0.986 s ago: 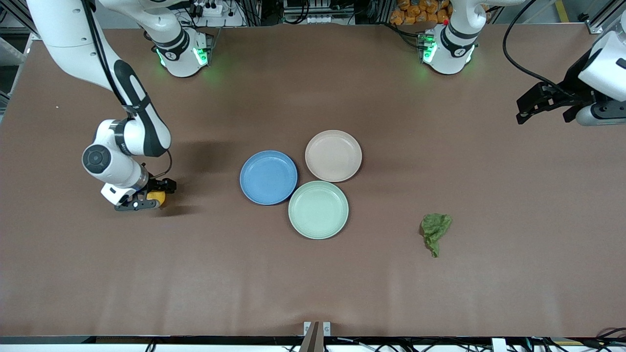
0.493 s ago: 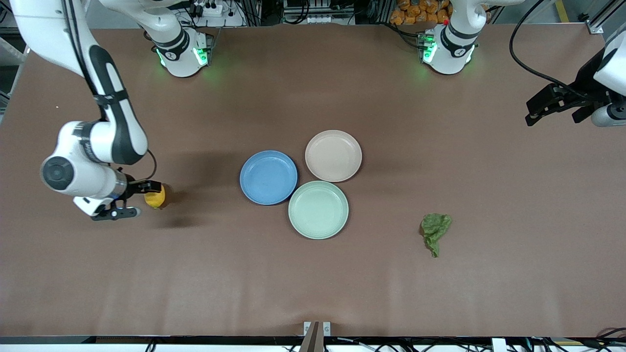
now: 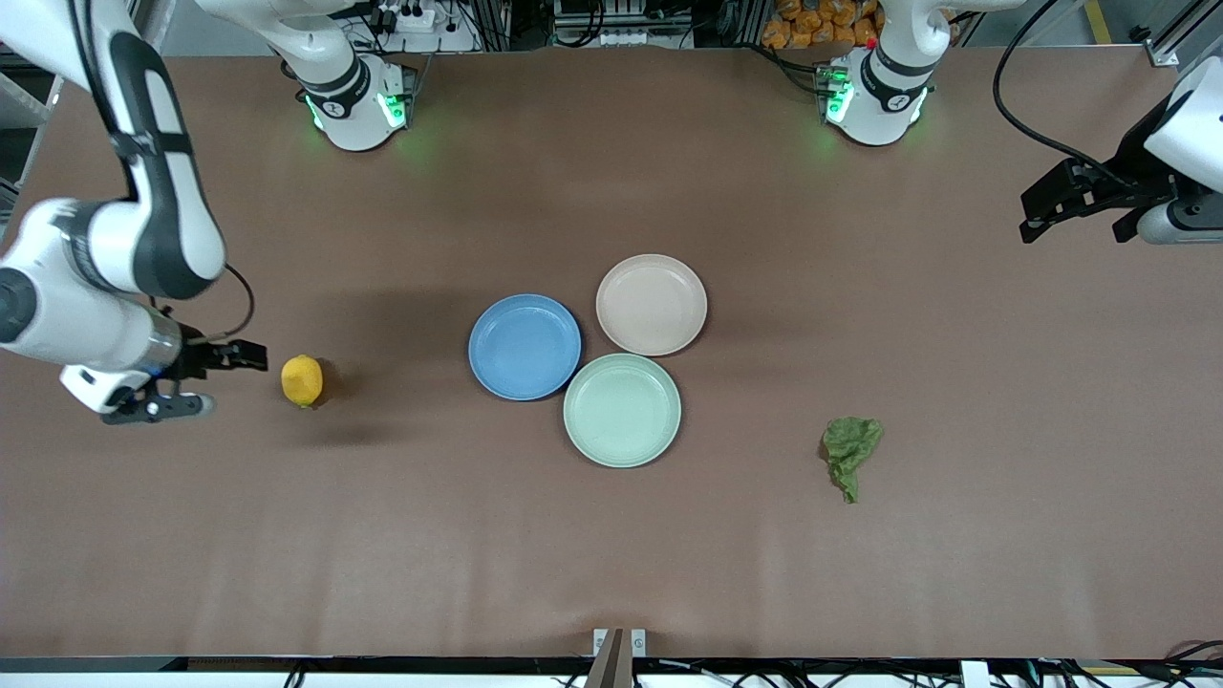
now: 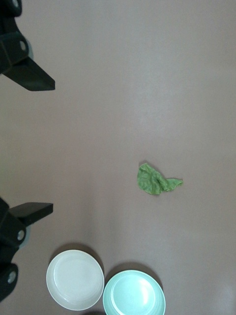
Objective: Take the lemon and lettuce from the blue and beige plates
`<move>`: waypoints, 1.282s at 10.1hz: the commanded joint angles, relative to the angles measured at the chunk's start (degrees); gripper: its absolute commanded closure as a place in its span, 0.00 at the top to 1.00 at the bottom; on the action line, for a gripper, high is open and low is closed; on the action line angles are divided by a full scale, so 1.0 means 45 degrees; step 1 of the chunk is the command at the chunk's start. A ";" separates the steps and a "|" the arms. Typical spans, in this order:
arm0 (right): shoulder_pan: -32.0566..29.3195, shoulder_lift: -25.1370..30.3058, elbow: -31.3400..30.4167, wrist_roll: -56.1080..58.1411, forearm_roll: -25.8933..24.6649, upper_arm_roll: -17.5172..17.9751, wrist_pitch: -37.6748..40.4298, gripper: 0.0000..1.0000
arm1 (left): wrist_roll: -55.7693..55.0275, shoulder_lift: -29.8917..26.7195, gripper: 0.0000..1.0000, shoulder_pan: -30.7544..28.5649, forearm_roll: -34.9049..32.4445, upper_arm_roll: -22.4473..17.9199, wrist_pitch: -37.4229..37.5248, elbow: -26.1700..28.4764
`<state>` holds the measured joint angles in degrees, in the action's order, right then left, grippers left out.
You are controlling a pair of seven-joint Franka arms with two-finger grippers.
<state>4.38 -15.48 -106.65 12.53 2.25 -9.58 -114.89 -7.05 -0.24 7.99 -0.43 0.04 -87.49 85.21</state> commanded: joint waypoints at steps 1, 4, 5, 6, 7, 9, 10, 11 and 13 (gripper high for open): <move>-0.0950 0.0627 0.0551 0.0145 -0.0108 0.0603 0.1383 1.00 | 0.0161 0.0015 1.00 -0.0018 0.0233 0.0184 0.0282 -0.0108; -0.1343 0.0726 0.2501 0.0067 -0.0128 0.0839 0.3726 1.00 | 0.0121 -0.0102 1.00 -0.0057 0.0272 0.0225 0.0380 -0.0049; -0.1441 0.0900 0.2933 0.0067 -0.0128 0.0917 0.4333 1.00 | 0.0121 -0.0122 1.00 -0.0019 0.0272 0.0225 0.0380 -0.0049; -0.1597 0.1269 0.2976 0.0067 -0.0147 0.0996 0.4571 1.00 | 0.0121 -0.0142 1.00 -0.0018 0.0272 0.0225 0.0380 -0.0049; -0.1792 0.1659 0.2996 0.0048 -0.0128 0.1209 0.4902 1.00 | 0.0121 -0.0123 1.00 -0.0018 0.0272 0.0225 0.0361 -0.0069; -0.2066 0.2324 0.3035 -0.0050 -0.0148 0.1504 0.5643 1.00 | 0.0102 -0.0103 1.00 -0.0077 0.0311 0.0225 0.0361 -0.0088; -0.2145 0.2559 0.3074 -0.0321 -0.0128 0.1639 0.5918 1.00 | 0.0102 -0.0103 1.00 -0.0077 0.0311 0.0206 0.0341 -0.0127; -0.2203 0.2678 0.3306 -0.0788 -0.0147 0.1912 0.6308 1.00 | 0.0121 -0.0084 1.00 -0.0038 0.0311 0.0206 0.0341 -0.0127; -0.2223 0.2679 0.4203 -0.1746 -0.0148 0.2420 0.7187 1.00 | 0.0179 -0.0103 1.00 -0.0116 0.0311 0.0206 0.0322 -0.0127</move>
<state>-4.07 -3.64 -90.43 7.69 2.21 -1.45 -85.12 -7.04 -0.37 7.93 -0.34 1.01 -86.67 85.20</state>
